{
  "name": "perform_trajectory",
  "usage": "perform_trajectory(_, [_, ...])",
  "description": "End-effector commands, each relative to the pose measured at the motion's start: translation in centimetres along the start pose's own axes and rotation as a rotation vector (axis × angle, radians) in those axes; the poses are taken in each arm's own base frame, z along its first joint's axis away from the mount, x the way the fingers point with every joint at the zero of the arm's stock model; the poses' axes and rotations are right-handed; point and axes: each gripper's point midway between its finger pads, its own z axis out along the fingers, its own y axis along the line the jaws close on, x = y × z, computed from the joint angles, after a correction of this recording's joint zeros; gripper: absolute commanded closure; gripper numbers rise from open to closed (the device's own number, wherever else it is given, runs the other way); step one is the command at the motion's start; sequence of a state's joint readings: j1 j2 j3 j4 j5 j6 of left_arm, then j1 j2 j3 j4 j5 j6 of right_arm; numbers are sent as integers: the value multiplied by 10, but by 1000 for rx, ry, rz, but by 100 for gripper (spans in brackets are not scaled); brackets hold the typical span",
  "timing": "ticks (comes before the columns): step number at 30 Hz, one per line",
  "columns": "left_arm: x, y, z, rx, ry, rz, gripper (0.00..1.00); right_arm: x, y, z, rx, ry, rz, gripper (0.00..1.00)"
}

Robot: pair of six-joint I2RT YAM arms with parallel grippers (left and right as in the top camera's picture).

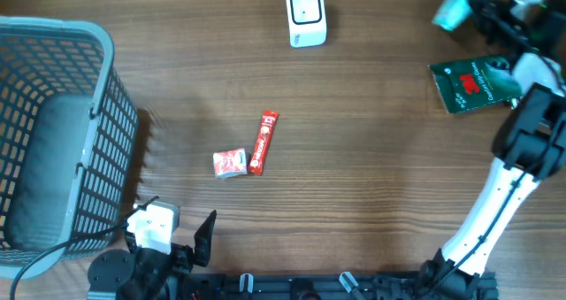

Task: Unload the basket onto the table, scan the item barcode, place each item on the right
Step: 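Carry the wipes pack right and set it down at the top-right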

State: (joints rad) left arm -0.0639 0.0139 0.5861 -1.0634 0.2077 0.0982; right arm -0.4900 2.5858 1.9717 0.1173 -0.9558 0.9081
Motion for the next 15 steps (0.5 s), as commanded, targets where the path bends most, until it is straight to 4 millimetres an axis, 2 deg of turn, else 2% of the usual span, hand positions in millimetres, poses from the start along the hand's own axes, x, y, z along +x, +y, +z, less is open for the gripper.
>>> perform_trajectory(1, [-1, -2, -1, 12, -7, -8, 0, -18, 38, -35, 10, -20, -159, 95])
perform_trajectory(3, [-1, -2, -1, 12, -7, -8, 0, -27, 31, -48, 125, -68, -192, 95])
perform_trajectory(5, [-1, -2, -1, 12, -7, -7, 0, -36, 16, -65, 305, -130, -195, 71])
perform_trajectory(6, [-1, -2, -1, 12, -7, -7, 0, -38, 11, -72, 375, -152, -194, 51])
perform_trajectory(7, [-1, -2, -1, 12, -7, -7, 0, -41, 7, -83, 459, -180, -195, 39])
perform_trajectory(8, [-1, -2, -1, 12, -7, -8, 0, -44, 7, -94, 522, -204, -196, 35])
perform_trajectory(9, [-1, -2, -1, 12, -7, -8, 0, -48, 14, -108, 577, -231, -210, 21])
perform_trajectory(10, [-1, -2, -1, 12, -7, -7, 0, -52, 33, -124, 614, -271, -222, 9])
perform_trajectory(12, [-1, -2, -1, 12, -7, -7, 0, -50, 69, -137, 590, -282, -262, 0])
perform_trajectory(13, [-1, -2, -1, 12, -7, -8, 0, -37, 103, -144, 553, -262, -270, 0])
perform_trajectory(15, [-1, -2, -1, 12, -7, -7, 0, -6, 139, -145, 506, -190, -265, 0])
